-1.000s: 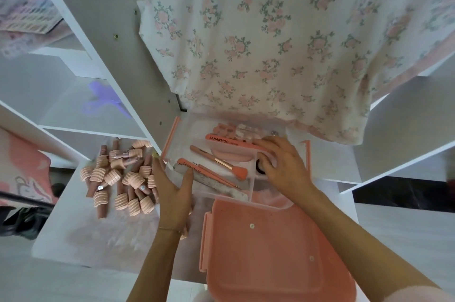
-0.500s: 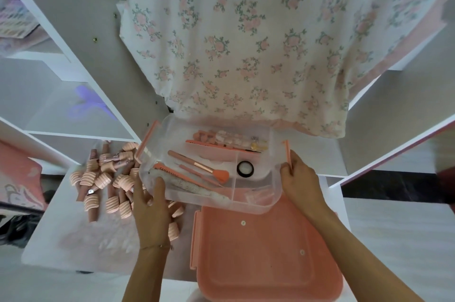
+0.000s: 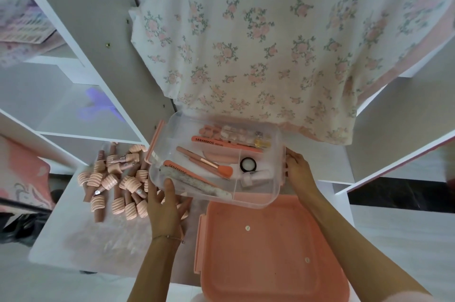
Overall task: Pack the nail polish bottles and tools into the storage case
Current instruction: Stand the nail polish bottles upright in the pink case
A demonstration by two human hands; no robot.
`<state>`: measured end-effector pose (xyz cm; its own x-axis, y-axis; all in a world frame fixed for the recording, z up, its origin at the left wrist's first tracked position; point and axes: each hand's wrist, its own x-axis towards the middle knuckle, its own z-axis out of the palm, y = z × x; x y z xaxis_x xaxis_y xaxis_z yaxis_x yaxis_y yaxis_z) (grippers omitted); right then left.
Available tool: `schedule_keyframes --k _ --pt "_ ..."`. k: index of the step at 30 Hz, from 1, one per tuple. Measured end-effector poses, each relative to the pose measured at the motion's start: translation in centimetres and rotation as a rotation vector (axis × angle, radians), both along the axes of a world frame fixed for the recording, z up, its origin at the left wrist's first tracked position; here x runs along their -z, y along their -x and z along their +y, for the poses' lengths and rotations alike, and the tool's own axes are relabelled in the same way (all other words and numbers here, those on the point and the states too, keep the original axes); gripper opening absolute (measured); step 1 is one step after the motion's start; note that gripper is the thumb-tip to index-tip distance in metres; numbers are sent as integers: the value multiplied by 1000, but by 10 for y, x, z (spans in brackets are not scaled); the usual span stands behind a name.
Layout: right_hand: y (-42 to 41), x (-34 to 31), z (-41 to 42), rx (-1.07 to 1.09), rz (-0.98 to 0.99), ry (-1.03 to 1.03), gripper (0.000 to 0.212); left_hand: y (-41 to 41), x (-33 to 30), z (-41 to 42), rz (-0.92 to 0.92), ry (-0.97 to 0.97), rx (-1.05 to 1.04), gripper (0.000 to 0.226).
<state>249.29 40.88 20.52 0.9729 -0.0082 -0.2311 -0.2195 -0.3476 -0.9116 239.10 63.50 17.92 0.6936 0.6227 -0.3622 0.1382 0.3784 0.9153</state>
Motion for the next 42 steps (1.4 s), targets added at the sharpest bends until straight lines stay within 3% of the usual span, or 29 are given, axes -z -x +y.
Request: schedule_keyframes --k 3,8,11,14,17,19,21,23,26,30,33,38,42 --pt "7 2 1 -9 -73 -19 41 -2 2 3 -12 -17 15 34" --pt "12 6 -1 -87 -75 86 36 -4 1 3 -33 -13 66 33" --pt "20 13 -6 -33 11 146 48 1 0 2 -48 -63 140 43" --pt "37 18 -15 -4 -28 150 50 7 5 3 -44 -111 173 50" --pt "56 25 -34 33 -146 341 44 13 10 5 34 -50 159 58" --pt "63 32 -50 6 -194 608 42 18 14 2 26 -52 179 60" --pt "69 40 -63 -94 -98 780 41 20 15 -5 10 -25 211 64" --pt "75 45 -70 -158 1 759 37 18 17 -11 9 -12 214 72" --pt "83 48 -70 -167 -38 726 25 14 19 -13 30 -72 195 69" --pt "97 55 -50 -263 -36 651 22 14 15 -5 132 -269 281 59" --pt "97 58 -31 -275 -34 602 23 14 10 7 232 -423 310 67" --pt "85 52 -20 -197 136 237 9 23 11 13 312 -624 308 46" --pt "73 56 -16 -208 103 209 8 19 17 27 308 -782 312 47"
